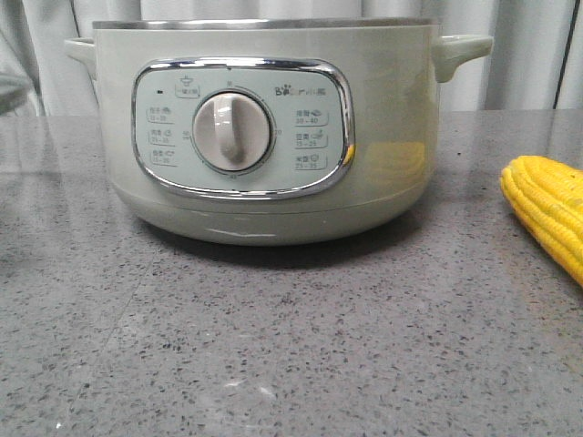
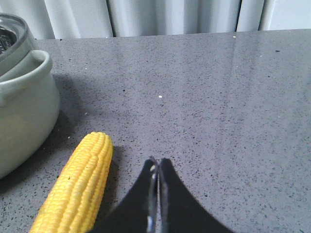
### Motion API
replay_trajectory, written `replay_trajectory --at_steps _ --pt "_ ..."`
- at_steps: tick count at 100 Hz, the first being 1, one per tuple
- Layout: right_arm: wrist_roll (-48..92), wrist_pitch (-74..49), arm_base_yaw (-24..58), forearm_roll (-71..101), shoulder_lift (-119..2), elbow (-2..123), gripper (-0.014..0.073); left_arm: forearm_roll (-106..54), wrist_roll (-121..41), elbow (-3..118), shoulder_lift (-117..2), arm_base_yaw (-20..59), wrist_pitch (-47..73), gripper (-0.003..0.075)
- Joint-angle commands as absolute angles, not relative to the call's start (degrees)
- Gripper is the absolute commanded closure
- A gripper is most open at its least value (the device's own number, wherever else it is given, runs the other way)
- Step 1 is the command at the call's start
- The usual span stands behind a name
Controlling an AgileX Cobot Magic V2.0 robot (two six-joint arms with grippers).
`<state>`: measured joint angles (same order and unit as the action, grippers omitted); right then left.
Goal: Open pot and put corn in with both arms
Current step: 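Carry the lid aside and set it on the counter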
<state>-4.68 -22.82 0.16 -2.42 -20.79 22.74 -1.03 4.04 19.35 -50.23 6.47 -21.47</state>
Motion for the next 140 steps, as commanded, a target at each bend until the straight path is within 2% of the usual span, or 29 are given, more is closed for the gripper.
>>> replay_trajectory --at_steps 1,23,50,98,105,117,124,129,140 --pt "-4.39 -18.27 -0.06 -2.71 -21.66 24.25 0.0657 -0.89 4.99 21.50 -53.32 7.68 -35.00 0.0741" --pt "-4.39 -18.27 -0.06 -2.71 -21.66 24.25 0.0657 -0.89 4.99 21.61 -63.84 11.95 -44.58 0.0741" --pt "-4.39 -18.27 -0.06 -2.71 -21.66 24.25 0.0657 -0.89 4.99 21.61 -74.43 12.50 -51.55 0.0741" --pt "-4.39 -18.27 -0.06 -2.71 -21.66 24.25 0.0657 -0.89 4.99 21.61 -78.92 12.50 -54.47 0.0734" --pt "-4.39 -18.27 -0.06 -2.71 -21.66 24.25 0.0657 -0.80 4.99 21.61 -78.92 12.50 -54.47 0.0675" --pt "-4.39 -18.27 -0.06 -2.71 -21.66 24.25 0.0657 -0.80 4.99 21.61 -78.92 12.50 -54.47 0.0460" --pt "-4.39 -18.27 -0.06 -2.71 -21.66 24.25 0.0657 -0.80 4.99 21.61 -78.92 12.50 -54.47 0.0371" --pt "-4.39 -18.27 -0.06 -2.71 -21.66 24.25 0.0657 -0.80 4.99 21.61 -78.82 12.50 -54.47 0.0349" --pt "-4.39 -17.66 -0.06 -2.71 -21.66 24.25 0.0657 -0.80 4.99 21.61 -78.38 12.50 -54.47 0.0349"
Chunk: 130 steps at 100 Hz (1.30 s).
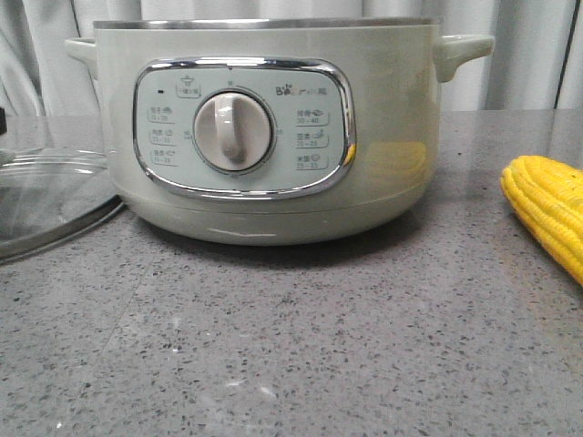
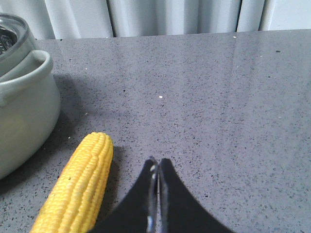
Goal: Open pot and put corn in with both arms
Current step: 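Carry the lid aside and set it on the counter, then grasp the yellow corn cob with the right gripper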
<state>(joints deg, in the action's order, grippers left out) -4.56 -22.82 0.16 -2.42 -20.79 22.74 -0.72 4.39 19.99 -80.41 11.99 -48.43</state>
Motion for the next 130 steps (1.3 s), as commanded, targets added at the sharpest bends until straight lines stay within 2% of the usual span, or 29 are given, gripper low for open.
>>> replay_trajectory --at_steps 1,25,38,45,52,68,77,97,115,122,130 --pt "-4.39 -17.68 -0.06 -2.71 -21.66 24.25 0.0657 -0.80 4.99 21.61 -78.36 12.50 -54.47 0.0349" --pt "-4.39 -17.41 -0.06 -1.97 -22.06 24.64 0.0657 -0.80 4.99 21.61 -73.15 12.50 -54.10 0.0349" --pt "-4.39 -22.97 0.04 -0.33 -24.95 26.93 0.0655 0.00 4.99 21.61 -67.19 12.50 -51.67 0.0349" --pt "-3.68 -26.25 0.88 -0.33 -28.02 29.05 0.0627 1.48 4.99 21.61 -63.34 12.50 -48.89 0.0349" --pt "-2.84 -28.96 2.21 -0.33 -32.20 31.51 0.0547 2.63 4.99 21.61 -59.08 12.50 -45.39 0.0349" --pt "-2.43 -33.69 7.34 1.89 -43.49 38.30 0.0251 2.63 4.99 21.61 -49.34 12.50 -40.08 0.0349" --pt "-2.43 -37.15 9.90 4.62 -48.99 42.01 0.0195 2.63 4.99 21.61 -43.45 12.50 -37.13 0.0353" --pt "-2.43 -41.11 12.59 6.92 -61.15 47.87 0.0195 2.63 4.99 21.61 -33.41 12.50 -29.20 0.0352" --pt "-2.43 -42.84 12.59 6.92 -69.13 48.83 0.0204 2.63 4.99 21.61 -30.18 12.50 -26.95 0.0353" --pt "-2.43 -43.71 12.59 6.92 -71.08 49.19 0.0286 2.63 4.99 21.69 -30.19 12.50 -26.95 0.0353" --pt "-2.43 -43.85 12.59 6.92 -71.83 49.19 0.0505 2.63 4.99 21.69 -30.19 12.50 -26.95 0.0353"
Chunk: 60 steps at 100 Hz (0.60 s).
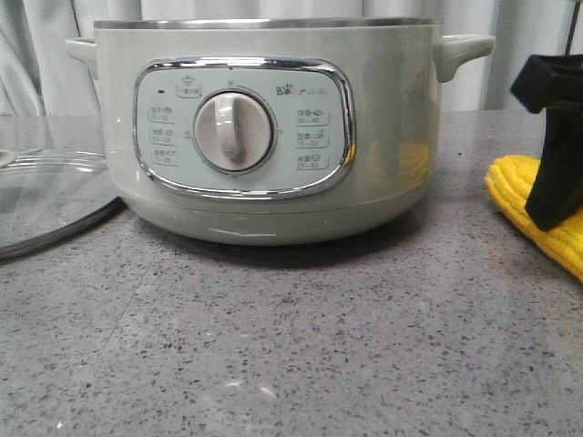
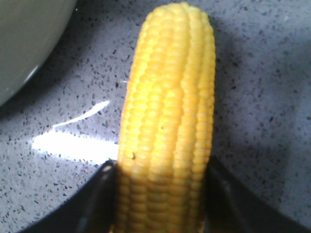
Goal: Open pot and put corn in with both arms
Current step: 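Grasp the yellow corn cob with the right gripper, then lift the corn and carry it over the open cooker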
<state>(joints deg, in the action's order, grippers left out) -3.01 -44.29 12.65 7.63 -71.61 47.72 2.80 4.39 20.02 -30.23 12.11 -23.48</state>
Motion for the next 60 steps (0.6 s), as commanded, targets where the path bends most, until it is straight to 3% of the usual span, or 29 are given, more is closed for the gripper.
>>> replay_trajectory --at_steps 1,6,60 --pt "-2.43 -43.85 12.59 6.92 -71.83 49.19 0.0527 2.63 4.99 21.69 -30.19 12.50 -26.95 0.0353" --pt "-2.43 -43.73 12.59 6.92 -71.69 49.30 0.0668 2.63 4.99 21.69 -30.19 12.50 -26.95 0.0352" --pt "-4.59 -58.72 10.68 0.00 -61.20 67.11 0.0657 2.63 4.99 21.69 -30.19 12.50 -26.95 0.0352"
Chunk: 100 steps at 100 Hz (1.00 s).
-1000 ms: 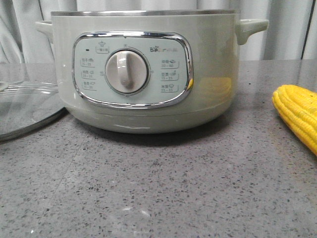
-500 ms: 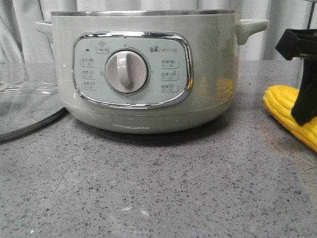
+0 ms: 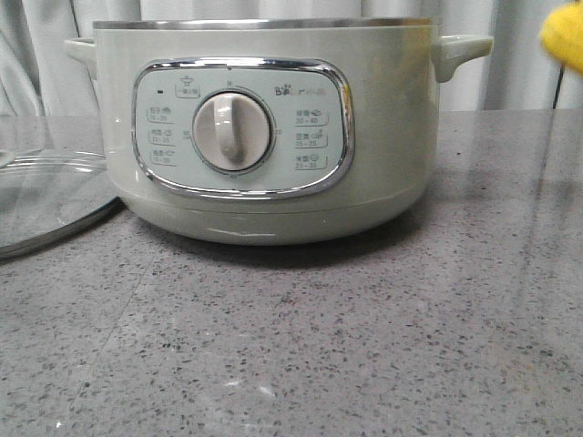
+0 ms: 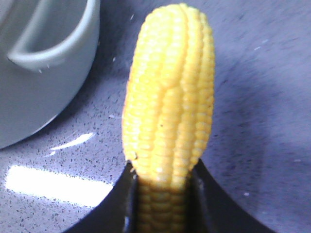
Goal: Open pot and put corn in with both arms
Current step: 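Lift the corn and carry it over the open cooker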
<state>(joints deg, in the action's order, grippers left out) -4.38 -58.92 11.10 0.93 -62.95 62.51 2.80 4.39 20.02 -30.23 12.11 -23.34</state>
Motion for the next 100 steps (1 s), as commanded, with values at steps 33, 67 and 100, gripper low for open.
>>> replay_trajectory --at_steps 33,67,100 --pt "4.64 -43.46 19.56 18.88 -67.13 74.94 0.0650 2.63 4.99 21.69 -30.19 12.50 -27.05 0.0352" --pt "4.64 -38.37 25.09 18.96 -84.74 85.85 0.0098 2.63 4.99 21.69 -30.19 12.50 -27.05 0.0352" --pt "4.64 -41.56 25.09 18.96 -87.38 88.35 0.0083 2.63 4.99 21.69 -30.19 12.50 -27.05 0.0353"
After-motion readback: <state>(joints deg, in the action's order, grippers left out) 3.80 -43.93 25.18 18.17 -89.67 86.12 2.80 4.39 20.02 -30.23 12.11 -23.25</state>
